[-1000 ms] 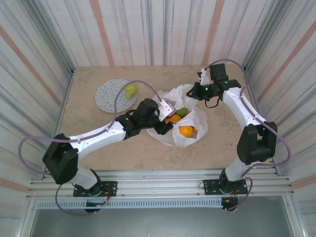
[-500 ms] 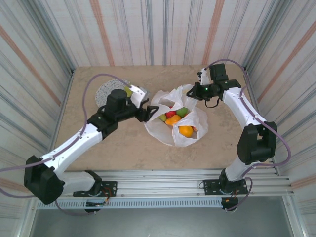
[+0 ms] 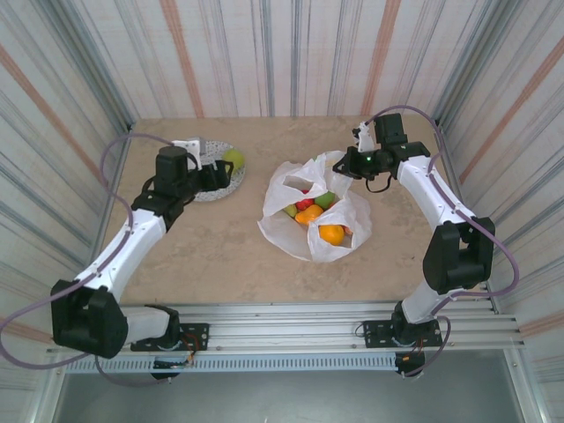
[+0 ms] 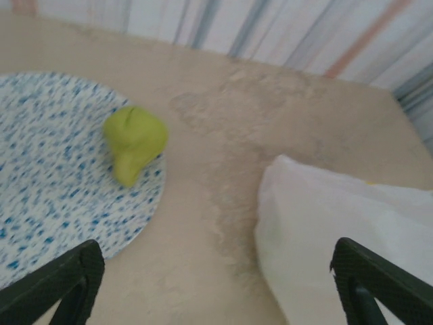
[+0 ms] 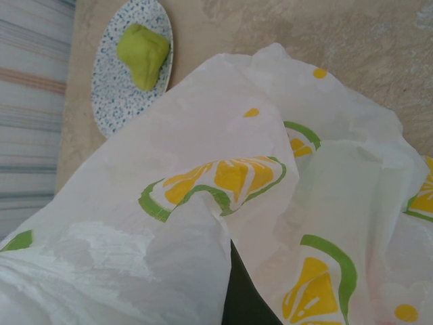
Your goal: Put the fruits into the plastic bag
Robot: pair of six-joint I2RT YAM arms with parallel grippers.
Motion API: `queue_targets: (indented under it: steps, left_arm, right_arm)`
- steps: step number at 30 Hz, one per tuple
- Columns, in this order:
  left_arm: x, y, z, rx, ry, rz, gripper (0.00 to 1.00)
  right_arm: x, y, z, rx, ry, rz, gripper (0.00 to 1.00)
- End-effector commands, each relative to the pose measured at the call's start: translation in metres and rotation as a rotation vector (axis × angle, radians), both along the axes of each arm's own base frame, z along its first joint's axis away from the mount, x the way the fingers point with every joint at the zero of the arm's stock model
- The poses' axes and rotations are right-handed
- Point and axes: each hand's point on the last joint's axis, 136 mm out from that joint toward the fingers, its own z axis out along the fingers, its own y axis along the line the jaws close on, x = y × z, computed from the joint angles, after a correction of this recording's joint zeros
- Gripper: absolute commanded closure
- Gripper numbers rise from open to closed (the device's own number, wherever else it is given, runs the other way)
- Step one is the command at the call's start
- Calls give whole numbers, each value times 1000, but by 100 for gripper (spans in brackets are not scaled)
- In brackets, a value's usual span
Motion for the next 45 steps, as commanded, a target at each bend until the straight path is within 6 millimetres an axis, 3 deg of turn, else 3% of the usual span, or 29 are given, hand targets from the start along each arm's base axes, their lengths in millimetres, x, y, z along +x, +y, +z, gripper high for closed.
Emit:
queue_targets:
  steps: [1,16,22,28,45]
  left_arm:
    - [7,2,-18,-68,127,14,3]
    - [83,-18,-97,-29,355,-13,1]
    - [115,-12,-120,61,387,12,2]
    - [139,-1,-139,191,408,24,1]
    - [179,-9,-168,251,447,-39,3]
  right_arm:
    - [1,-1,2,4,9,-6,100]
    - [-3,-2,-1,1,13,-7,100]
    - [-2,-1,-3,7,19,-4,100]
    - [-2,-3,-4,8,21,-5,100]
    - [-4,-5,-6,6,26,-12,100]
